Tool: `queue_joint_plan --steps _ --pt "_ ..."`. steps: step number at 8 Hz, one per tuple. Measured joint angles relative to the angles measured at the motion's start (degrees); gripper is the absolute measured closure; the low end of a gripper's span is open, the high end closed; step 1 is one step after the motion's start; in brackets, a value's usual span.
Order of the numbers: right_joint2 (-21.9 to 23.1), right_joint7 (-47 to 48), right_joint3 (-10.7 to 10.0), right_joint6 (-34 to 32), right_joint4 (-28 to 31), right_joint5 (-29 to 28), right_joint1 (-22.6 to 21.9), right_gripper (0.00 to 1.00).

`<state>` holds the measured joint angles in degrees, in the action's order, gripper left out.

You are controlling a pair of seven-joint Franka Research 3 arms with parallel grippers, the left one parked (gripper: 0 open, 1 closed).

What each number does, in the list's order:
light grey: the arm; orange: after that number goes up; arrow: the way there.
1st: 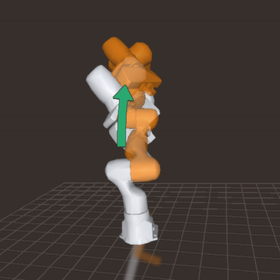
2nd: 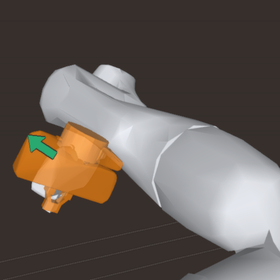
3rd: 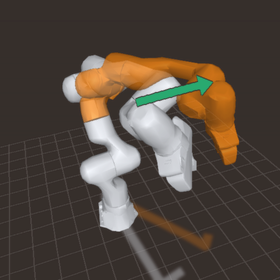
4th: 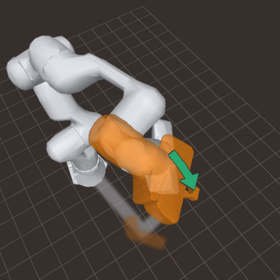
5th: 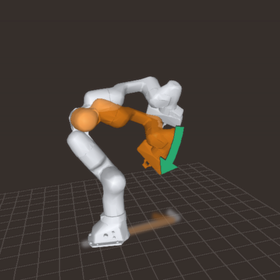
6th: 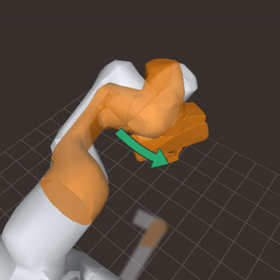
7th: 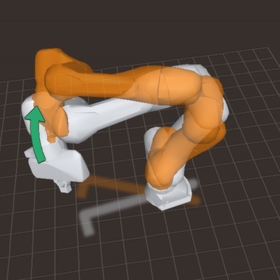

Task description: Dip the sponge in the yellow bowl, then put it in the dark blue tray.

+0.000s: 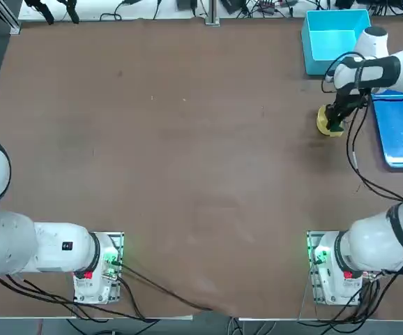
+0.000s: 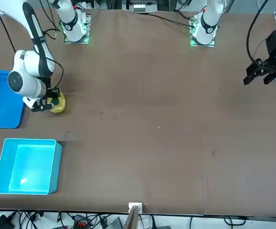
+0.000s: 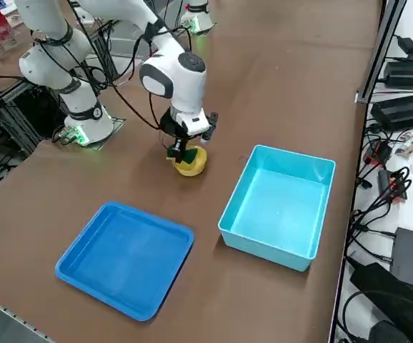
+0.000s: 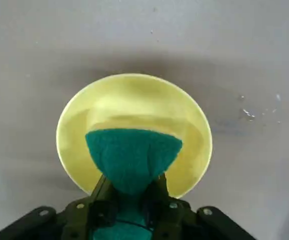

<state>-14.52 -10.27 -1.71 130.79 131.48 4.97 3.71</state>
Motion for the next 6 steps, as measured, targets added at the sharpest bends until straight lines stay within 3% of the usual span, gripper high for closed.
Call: queue_joint_plan --steps 6 --pt "-2.79 0.0 0.0 0.22 -1.08 -0.03 0.26 0.71"
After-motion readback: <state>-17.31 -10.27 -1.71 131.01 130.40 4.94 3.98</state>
